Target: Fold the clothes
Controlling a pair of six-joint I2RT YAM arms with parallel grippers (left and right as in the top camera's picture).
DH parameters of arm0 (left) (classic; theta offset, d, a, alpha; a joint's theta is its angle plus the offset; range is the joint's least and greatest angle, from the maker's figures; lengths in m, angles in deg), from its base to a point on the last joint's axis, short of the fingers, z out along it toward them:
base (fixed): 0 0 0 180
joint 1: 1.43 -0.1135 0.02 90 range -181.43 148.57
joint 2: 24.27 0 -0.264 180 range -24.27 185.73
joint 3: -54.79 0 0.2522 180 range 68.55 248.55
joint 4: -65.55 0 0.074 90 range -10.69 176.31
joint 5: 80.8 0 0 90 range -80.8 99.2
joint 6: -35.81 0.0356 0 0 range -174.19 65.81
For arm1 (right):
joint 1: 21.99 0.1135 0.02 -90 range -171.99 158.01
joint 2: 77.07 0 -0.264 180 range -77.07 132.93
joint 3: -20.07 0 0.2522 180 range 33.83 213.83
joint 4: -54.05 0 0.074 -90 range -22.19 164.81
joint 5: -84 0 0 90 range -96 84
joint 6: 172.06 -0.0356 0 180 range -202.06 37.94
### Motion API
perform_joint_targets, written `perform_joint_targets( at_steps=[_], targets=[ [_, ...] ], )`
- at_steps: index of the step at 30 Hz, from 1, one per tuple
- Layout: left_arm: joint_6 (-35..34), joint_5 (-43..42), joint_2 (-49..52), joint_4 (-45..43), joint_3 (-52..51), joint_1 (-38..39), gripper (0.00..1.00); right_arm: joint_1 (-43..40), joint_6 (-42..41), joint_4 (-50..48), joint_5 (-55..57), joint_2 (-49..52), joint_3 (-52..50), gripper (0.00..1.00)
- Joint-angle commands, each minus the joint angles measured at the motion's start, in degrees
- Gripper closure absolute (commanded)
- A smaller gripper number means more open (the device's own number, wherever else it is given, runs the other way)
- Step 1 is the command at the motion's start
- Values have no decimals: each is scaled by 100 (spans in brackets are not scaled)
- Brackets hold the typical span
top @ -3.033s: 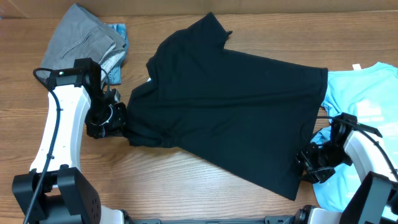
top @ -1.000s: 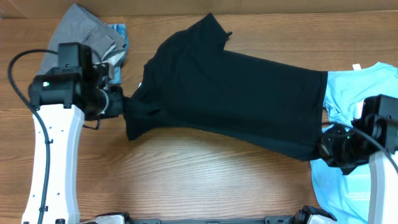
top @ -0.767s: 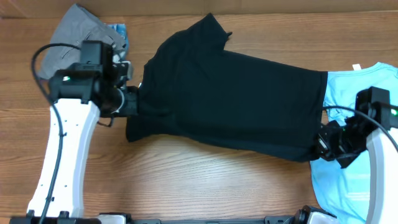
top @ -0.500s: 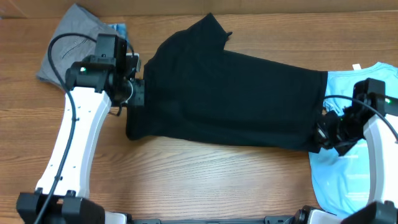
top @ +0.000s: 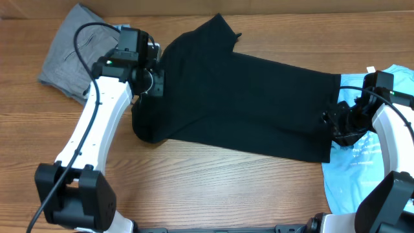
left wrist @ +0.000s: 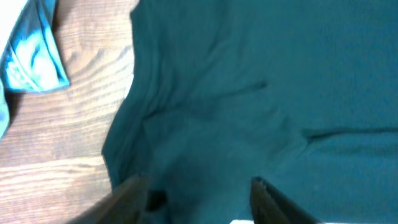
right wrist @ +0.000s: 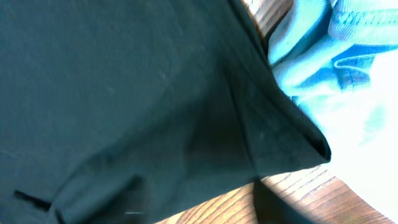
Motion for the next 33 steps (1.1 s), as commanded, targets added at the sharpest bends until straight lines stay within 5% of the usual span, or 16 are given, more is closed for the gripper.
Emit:
perform_joint_targets(
  at_steps=[1, 4, 6, 18, 33],
  targets=[
    [26, 450, 87, 345, 109, -116, 29, 17, -4, 173, 188, 0, 107, 18],
    [-46, 476, 90, 970, 107, -310, 11, 17, 50, 542, 428, 0, 105, 13],
    [-157, 437, 122, 1318, 57, -485, 9, 17, 262, 684, 442, 0, 20, 13],
    [236, -870, 540, 245, -1469, -809, 20, 28, 616, 9, -144, 0, -1482, 15],
    [240, -664, 614, -1952, -1558, -800, 49, 28, 1069, -243, -350, 0, -1541, 17]
  ],
)
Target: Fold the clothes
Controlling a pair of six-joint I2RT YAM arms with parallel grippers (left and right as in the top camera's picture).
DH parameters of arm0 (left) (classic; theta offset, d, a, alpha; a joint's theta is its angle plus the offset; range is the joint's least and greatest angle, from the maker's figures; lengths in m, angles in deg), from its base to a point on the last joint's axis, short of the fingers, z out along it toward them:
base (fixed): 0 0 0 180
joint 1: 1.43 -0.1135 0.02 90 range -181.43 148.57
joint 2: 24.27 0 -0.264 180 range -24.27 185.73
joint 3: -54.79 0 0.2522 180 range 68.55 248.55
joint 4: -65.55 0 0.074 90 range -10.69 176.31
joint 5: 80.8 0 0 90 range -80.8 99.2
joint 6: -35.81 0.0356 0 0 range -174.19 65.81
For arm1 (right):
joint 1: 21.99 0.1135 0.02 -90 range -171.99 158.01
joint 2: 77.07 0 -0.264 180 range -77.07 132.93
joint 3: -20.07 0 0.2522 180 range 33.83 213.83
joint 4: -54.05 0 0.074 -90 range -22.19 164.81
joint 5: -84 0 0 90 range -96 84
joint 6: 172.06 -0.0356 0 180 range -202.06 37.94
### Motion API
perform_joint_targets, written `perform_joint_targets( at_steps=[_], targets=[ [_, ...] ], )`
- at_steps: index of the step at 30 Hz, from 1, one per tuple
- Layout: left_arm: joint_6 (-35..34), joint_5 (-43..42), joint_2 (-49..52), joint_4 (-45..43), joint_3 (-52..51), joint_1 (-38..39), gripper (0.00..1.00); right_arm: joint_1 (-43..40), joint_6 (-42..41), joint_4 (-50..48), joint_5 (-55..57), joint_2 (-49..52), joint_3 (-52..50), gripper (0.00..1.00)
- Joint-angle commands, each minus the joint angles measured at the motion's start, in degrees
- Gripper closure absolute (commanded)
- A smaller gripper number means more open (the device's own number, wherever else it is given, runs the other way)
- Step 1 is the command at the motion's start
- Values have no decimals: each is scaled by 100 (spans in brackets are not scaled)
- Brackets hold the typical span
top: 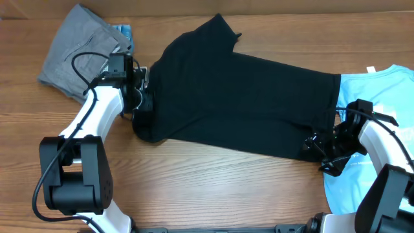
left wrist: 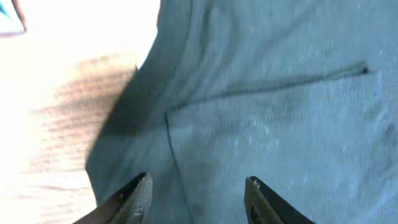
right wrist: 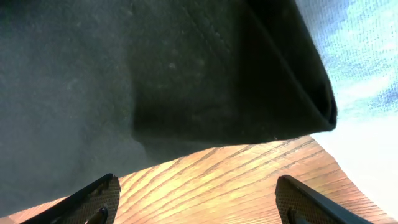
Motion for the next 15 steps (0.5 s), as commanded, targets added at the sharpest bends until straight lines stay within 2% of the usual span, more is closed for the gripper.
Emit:
perform_joint_targets(
  at_steps=[1, 7, 15],
  targets=[
    [52, 33, 9, -422, -55, 35, 50, 26, 92, -57, -68, -9, -22, 17],
    [31, 35, 179, -831, -68, 103, 53, 26, 90, -146, -68, -9, -22, 18],
    [-219, 35, 789, -960, -66, 103, 56, 26, 92, -199, -68, -9, -22, 18]
  ],
)
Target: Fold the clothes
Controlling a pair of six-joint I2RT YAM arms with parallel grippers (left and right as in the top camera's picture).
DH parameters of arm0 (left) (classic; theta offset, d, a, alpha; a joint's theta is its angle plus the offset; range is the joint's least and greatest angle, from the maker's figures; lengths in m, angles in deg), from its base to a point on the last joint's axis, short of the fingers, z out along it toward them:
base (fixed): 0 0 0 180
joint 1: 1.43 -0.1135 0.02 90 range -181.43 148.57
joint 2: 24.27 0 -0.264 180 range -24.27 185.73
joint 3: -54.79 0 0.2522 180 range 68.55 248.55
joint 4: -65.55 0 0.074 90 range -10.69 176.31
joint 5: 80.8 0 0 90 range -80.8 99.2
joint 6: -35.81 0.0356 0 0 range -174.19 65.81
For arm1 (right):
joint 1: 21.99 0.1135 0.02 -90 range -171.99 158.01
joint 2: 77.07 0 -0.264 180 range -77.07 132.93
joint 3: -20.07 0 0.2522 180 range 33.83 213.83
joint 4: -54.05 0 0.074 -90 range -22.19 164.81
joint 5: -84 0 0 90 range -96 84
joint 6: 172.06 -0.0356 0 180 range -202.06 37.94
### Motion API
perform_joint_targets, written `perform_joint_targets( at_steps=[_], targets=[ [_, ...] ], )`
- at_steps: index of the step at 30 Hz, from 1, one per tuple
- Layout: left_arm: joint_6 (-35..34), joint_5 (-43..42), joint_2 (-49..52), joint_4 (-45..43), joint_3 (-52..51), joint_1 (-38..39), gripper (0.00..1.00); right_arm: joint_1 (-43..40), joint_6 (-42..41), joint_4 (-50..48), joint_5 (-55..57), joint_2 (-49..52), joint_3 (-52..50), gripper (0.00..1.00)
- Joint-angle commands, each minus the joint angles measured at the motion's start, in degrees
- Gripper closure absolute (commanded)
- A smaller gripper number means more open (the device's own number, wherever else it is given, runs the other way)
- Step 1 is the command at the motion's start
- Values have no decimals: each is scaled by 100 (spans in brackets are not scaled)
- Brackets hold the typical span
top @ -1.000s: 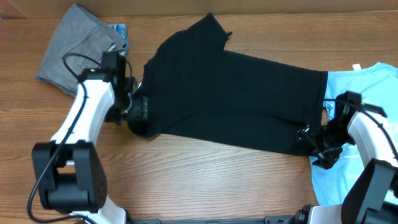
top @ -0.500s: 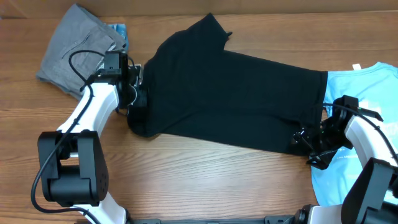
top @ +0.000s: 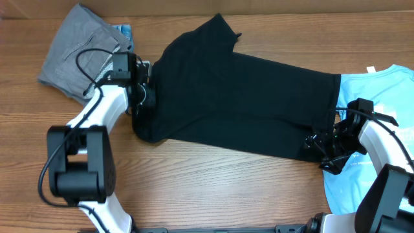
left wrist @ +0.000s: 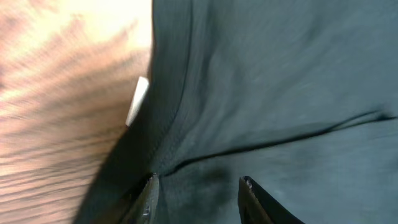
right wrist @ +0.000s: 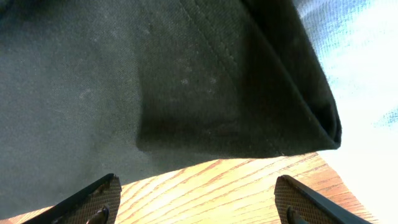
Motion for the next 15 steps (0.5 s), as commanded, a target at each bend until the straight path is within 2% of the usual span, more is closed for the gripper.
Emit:
perform_joint_targets(
  at_steps=[1, 3, 9, 15],
  targets=[
    [-214, 15, 310, -39, -57, 28, 56, 28, 26, -22, -70, -9, -22, 18],
    [-317, 13, 354, -61, -57, 28, 58, 28, 28, -22, -70, -9, -22, 18],
    [-365, -131, 354, -68, -46, 28, 84, 28, 105, -7, -68, -9, -22, 18],
    [-442, -328, 332, 170, 70, 22, 92, 28, 157, 13, -68, -9, -22, 18]
  ],
)
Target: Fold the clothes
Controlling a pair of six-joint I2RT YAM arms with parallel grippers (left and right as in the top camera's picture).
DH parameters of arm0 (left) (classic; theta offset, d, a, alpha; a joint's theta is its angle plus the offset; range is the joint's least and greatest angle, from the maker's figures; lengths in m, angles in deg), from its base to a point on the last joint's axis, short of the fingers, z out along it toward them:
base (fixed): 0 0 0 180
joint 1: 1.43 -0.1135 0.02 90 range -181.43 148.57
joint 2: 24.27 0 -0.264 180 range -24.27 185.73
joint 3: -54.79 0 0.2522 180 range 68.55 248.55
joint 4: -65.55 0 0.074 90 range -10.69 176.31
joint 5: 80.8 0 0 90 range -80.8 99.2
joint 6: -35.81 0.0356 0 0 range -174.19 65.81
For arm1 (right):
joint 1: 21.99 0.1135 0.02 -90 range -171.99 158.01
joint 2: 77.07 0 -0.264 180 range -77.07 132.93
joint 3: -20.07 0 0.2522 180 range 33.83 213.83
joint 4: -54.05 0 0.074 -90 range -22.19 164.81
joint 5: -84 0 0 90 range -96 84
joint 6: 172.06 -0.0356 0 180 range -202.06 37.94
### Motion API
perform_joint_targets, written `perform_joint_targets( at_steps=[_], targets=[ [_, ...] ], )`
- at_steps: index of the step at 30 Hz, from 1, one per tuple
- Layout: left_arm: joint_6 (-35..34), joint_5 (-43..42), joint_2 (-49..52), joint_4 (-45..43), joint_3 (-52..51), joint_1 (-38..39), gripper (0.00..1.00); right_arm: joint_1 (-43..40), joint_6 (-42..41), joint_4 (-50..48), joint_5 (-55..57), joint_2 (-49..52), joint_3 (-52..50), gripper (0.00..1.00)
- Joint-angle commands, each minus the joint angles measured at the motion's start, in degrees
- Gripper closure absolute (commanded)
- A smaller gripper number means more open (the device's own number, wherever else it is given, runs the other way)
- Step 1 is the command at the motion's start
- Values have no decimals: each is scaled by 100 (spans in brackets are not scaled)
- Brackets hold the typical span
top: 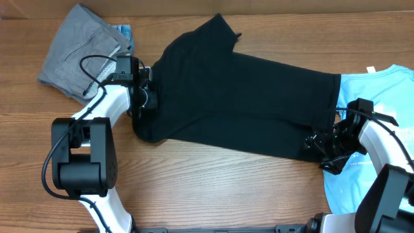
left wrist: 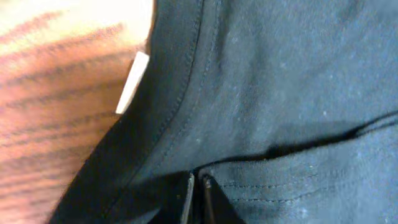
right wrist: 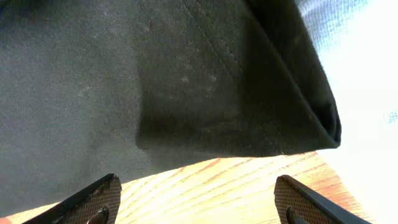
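A black shirt lies spread across the middle of the wooden table. My left gripper sits at the shirt's left edge. In the left wrist view the left gripper is shut on a seamed fold of the black cloth, next to a white tag. My right gripper is at the shirt's lower right corner. In the right wrist view the right gripper stands wide open over bare wood, just short of the black corner.
A grey garment lies bunched at the back left, with a bit of blue cloth beside it. A light blue shirt lies at the right edge, partly under the black shirt's right end.
The left gripper's fingers, apart over the shirt's left hem before, are now shut on a fold of the black cloth. The right gripper has not moved and is still open.
First the left gripper was open above the shirt's left part, and the right gripper was at the shirt's right edge. Then the left was low at the left hem and the right open at the lower right corner. Now the left has shut on the cloth.
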Motion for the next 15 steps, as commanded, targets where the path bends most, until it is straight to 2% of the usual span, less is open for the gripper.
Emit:
perform_joint_targets(
  at_steps=[1, 3, 8, 10, 12, 15],
  targets=[
    [-127, -195, 66, 184, 114, 22, 92, 28, 87, -2, -66, -9, -22, 18],
    [-125, -190, 63, 350, 223, 11, 96, 28, 87, 0, -66, -9, -22, 18],
    [-122, -181, 61, 916, 667, 11, 96, 28, 87, 7, -66, -9, -22, 18],
    [-122, -68, 57, 1156, 881, 11, 89, 28, 87, 7, -66, -9, -22, 18],
    [-116, 96, 57, 1377, 1075, 11, 87, 28, 87, 7, -66, -9, -22, 18],
    [-74, 275, 57, 1530, 1196, 11, 96, 28, 90, 7, -66, -9, -22, 18]
  ],
)
